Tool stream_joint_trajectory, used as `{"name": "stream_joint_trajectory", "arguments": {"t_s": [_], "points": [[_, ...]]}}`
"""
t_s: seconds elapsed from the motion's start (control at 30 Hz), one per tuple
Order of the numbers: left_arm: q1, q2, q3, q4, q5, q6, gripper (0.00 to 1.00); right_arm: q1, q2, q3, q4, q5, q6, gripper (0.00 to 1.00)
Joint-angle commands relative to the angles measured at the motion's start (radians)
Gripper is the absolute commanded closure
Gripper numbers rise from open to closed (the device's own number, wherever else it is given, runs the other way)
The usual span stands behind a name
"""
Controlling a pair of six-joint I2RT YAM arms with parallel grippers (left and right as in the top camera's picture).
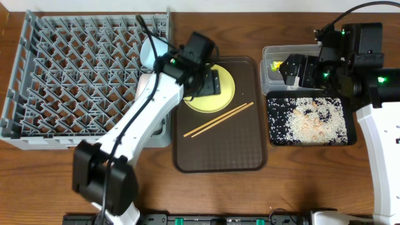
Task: Sort waste into correct bins and load items into the dishwasher
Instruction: 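Move the left gripper to the yellow plate and grasp its rim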
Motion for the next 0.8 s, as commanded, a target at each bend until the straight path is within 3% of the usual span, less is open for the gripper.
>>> {"name": "stream_joint_trajectory", "arguments": {"t_s": [0.0,0.17,0.37,0.47,0.6,0.77], "points": [[0.002,0.069,0.020,-0.028,-0.012,-0.114,0.09,-0.011,0.002,0.002,-0.002,0.002,0.010,0.01],[0.002,0.129,0.017,-0.064,-0.011,-0.188,0.09,-0.011,0.002,0.002,-0.001,0.002,0.010,0.01],[0.000,0.134,-0.026,-0.041,-0.023,-0.274,0.21,-0.011,0.002,0.002,-0.002,0.002,0.010,0.01],[0.000,0.134,-0.067,-0.031,-0.060,-0.364,0.23,-0.011,0.002,0.002,-0.002,0.002,0.010,0.01],[0.000,0.134,-0.138,0.039,-0.065,-0.465,0.28,-0.011,0.002,0.002,-0.002,0.002,0.010,0.01],[0.000,0.134,-0.216,0.190,-0.065,-0.502,0.37,-0.011,0.002,0.002,-0.002,0.002,0.010,0.01]]}}
